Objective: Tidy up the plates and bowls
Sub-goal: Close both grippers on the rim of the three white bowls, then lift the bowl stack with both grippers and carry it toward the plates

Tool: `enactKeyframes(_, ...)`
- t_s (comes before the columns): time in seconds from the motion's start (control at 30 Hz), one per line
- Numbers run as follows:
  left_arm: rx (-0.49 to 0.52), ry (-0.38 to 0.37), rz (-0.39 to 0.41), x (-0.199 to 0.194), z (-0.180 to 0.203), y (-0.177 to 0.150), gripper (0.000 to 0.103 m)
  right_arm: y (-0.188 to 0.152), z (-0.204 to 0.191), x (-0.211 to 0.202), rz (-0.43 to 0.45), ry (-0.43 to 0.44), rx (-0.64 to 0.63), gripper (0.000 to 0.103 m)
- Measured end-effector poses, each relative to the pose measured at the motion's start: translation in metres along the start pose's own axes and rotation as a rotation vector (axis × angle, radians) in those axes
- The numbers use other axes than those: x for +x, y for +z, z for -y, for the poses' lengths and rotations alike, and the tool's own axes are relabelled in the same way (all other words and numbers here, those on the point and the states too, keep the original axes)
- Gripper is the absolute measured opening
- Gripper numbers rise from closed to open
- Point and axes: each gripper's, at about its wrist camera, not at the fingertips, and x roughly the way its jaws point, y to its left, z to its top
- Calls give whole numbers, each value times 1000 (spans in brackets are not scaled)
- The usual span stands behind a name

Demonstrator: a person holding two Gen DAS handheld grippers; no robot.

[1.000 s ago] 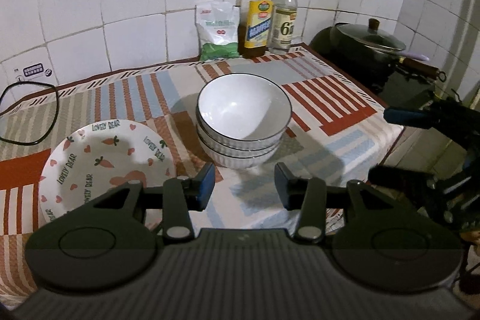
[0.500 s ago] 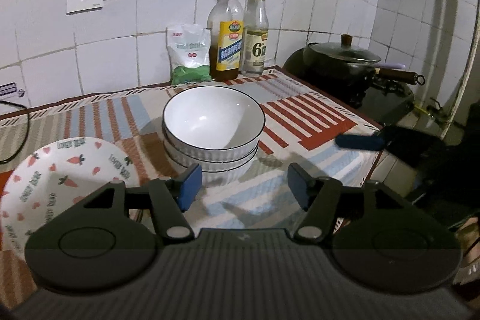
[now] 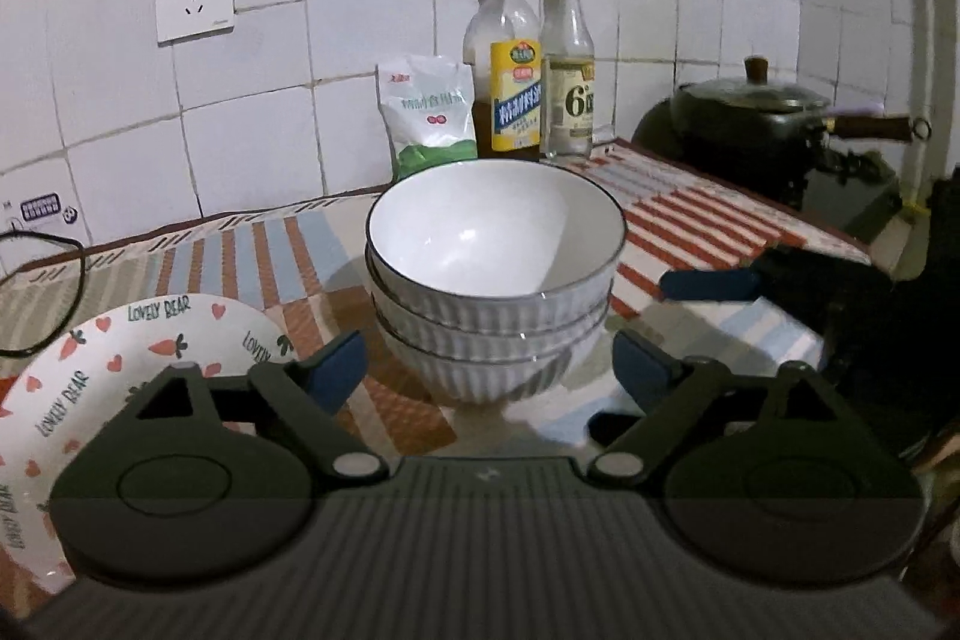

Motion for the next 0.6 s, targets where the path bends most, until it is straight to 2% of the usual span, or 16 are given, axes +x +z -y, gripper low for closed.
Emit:
enactKeyframes(0.1, -9, -16, 8, 7, -6, 4, 96, 1, 4, 16, -27, 1, 22, 101)
enactKeyframes(0.23, -3, -97, -13, 22, -13, 4, 98, 7, 10, 33, -62, 20, 58, 101)
enactKeyframes(0.37, 14, -65, -48, 37, -15, 4, 100, 11, 13, 45, -84, 51, 58, 103)
enactKeyframes(0.6, -44, -126, -79, 52, -25, 7, 103, 15, 11, 57, -94, 71, 39, 103)
